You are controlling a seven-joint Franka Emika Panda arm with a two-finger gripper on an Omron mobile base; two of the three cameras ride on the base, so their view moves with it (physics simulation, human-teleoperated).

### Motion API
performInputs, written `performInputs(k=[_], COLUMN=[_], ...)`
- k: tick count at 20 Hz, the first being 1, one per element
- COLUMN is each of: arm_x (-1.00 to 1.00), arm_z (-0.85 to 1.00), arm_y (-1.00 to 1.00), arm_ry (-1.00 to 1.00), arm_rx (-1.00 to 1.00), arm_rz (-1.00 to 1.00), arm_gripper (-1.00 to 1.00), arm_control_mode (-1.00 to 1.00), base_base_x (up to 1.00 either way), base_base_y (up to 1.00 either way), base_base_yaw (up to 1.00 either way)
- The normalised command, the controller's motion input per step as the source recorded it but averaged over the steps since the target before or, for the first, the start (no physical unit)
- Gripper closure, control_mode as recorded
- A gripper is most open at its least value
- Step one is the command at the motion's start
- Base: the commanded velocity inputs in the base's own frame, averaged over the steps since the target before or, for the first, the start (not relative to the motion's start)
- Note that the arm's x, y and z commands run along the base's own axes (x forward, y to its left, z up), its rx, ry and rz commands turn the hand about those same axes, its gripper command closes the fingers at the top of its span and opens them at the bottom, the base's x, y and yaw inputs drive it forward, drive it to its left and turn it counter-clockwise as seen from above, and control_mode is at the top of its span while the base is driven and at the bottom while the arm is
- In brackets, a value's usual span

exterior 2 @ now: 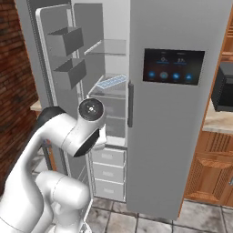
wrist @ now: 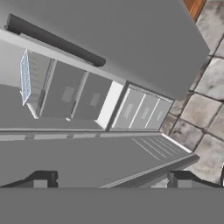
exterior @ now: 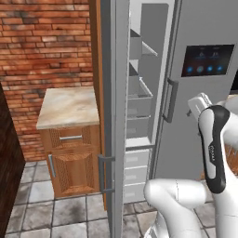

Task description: The ice cube tray has been filled with water. Take the tray and place it in the freezer to make ice. Close the freezer door after placing the tray.

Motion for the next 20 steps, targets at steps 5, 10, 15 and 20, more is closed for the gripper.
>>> performInputs(k=[5,10,15,20], arm_x=[-0.09,-0.46,-0.54,-0.39], arm_z=[-0.01,-0.05,-0.17,-0.18], arm_y=[0.36,0.48,0.47,0.51], arm_ry=[0.00,-0.06,0.00,0.00], arm_rx=[-0.12,-0.22,-0.30,-0.29], arm_rz=[0.01,0.11,0.08,0.10], arm_gripper=[-1.00,-1.00,-1.00,-1.00], arm_control_mode=[-1.00,-1.00,-1.00,-1.00], base_base_x=[0.00,0.00,0.00,0.00], base_base_y=[0.00,0.00,0.00,0.00], base_base_yaw=[0.00,0.00,0.00,0.00])
